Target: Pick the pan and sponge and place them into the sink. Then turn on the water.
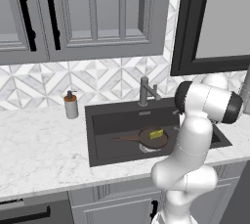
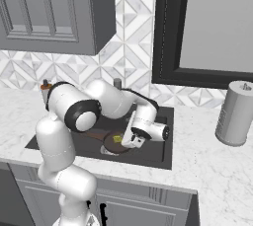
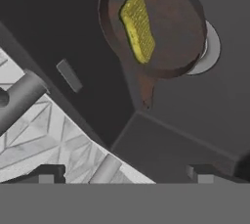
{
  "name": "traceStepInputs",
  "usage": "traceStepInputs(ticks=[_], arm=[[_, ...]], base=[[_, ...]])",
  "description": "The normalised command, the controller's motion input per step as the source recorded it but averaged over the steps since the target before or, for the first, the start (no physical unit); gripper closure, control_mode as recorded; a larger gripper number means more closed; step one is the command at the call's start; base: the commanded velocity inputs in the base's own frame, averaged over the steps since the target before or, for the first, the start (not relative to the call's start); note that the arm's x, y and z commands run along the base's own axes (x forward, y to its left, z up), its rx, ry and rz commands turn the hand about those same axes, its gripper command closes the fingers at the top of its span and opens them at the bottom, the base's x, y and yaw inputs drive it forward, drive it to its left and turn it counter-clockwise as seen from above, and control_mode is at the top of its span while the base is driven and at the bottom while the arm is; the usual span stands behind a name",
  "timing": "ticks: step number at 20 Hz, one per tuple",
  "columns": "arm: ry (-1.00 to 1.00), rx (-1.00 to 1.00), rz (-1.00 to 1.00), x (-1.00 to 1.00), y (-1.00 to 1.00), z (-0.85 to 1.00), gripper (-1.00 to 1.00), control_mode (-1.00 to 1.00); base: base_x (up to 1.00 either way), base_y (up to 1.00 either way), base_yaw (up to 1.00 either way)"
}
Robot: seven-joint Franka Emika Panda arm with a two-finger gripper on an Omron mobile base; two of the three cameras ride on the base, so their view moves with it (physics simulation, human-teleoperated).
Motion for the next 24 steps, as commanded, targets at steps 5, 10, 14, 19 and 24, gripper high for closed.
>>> traceStepInputs(ticks=[5,10,14,19,24], arm=[[0.00,0.16,-0.12,-0.32,-0.08,0.57,-1.00,-1.00],[0.00,0.14,-0.04,-0.19,0.00,0.22,-1.00,-1.00],[0.00,0.17,-0.03,0.00,0.00,0.10,-1.00,-1.00],[0.00,0.15,0.00,0.01,-0.02,0.09,-1.00,-1.00],[-0.02,0.13,-0.01,0.11,0.00,0.06,-1.00,-1.00]], base=[[0.00,0.00,0.00],[0.00,0.00,0.00],[0.00,0.00,0.00],[0.00,0.00,0.00],[0.00,0.00,0.00]])
